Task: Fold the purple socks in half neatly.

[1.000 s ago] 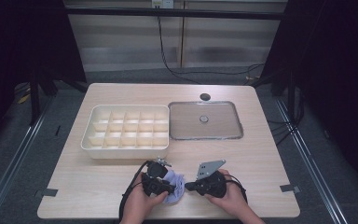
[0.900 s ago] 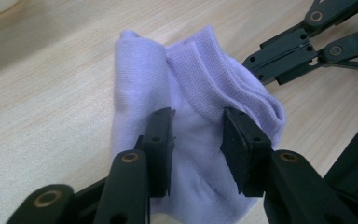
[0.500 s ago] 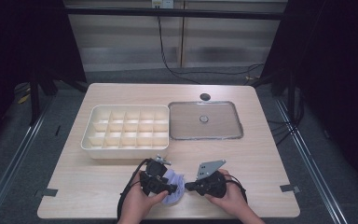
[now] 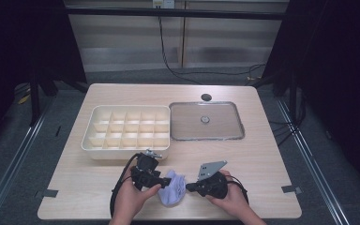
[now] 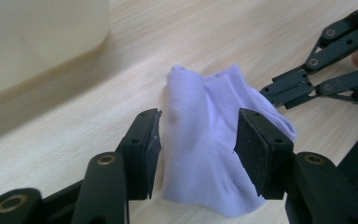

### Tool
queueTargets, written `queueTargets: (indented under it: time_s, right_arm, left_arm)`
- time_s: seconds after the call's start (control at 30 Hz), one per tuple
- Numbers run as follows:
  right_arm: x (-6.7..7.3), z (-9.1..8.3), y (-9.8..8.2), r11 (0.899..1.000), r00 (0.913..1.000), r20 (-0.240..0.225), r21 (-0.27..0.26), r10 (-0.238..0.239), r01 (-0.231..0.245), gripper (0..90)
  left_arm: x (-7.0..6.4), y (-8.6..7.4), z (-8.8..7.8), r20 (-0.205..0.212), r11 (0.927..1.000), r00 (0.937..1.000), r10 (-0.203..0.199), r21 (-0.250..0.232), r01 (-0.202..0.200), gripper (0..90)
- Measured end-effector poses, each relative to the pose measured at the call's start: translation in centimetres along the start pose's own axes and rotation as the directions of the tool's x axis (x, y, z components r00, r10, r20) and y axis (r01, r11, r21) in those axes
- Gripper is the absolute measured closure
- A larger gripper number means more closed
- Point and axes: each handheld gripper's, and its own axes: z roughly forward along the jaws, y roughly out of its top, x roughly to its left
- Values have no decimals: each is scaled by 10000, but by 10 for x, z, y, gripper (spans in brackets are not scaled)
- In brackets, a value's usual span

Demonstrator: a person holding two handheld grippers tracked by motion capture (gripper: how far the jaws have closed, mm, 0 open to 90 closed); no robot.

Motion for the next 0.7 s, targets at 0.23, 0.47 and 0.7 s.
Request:
queueTargets:
  time_s: [0.23,0.47,0.7]
  right_arm:
    - [0,0,0,10000,10000,11,1,3,-3,900]
    - [1,0,0,10000,10000,39,34,20,-20,900]
    - [0,0,0,10000,10000,33,-3,0,0,900]
  left_arm:
    - [10,-2,1,-98,9995,9997,-233,213,235,481]
    - [14,-3,4,-124,9988,9992,-389,291,393,470]
    - [18,-6,6,-77,9978,9989,-471,469,474,468]
